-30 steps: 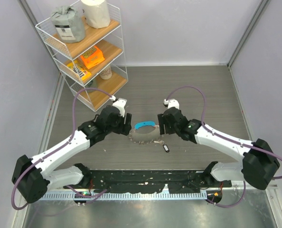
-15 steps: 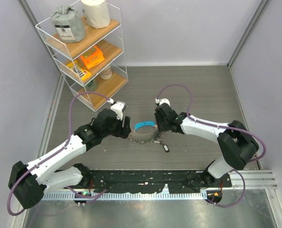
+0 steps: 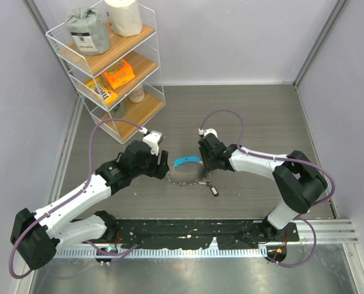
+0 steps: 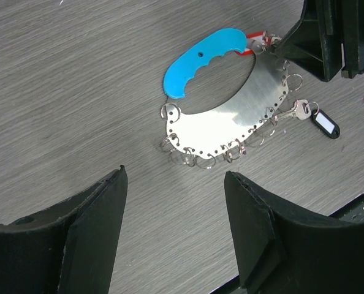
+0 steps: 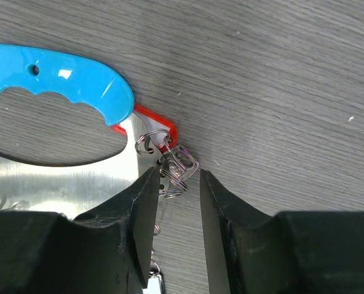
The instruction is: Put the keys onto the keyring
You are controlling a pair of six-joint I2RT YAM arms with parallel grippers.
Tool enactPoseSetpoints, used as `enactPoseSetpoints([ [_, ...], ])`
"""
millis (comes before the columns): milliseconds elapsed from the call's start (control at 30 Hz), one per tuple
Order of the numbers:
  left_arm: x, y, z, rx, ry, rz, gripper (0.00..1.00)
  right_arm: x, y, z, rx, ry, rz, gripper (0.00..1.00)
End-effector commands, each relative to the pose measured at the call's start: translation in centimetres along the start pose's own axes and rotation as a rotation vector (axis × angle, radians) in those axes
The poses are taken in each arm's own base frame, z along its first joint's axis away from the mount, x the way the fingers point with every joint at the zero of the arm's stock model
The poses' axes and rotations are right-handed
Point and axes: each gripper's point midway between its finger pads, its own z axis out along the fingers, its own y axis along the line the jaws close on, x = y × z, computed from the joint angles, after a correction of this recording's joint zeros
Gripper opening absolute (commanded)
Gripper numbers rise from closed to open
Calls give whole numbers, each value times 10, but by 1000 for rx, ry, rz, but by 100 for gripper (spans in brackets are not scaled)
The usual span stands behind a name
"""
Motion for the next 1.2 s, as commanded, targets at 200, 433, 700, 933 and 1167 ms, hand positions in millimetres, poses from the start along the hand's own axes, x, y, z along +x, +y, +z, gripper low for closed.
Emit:
enactPoseSetpoints([
  [200, -12, -5, 1, 24, -49, 22, 71, -6, 5, 2, -16, -6, -2, 29],
  [433, -13, -5, -2, 25, -52, 22, 71, -2, 4, -8, -36, -21, 12, 6],
  [700, -27, -18, -25, 91, -106, -15, 71, -34, 18, -76, -194, -189, 19, 6],
  [933, -50, -44, -69, 246, -207, -57, 71, -60, 49, -166, -483, -388, -93, 6],
  [1167, -80, -70, -122, 403, -336, -52, 72, -73, 86, -251, -809, -576, -252, 6],
])
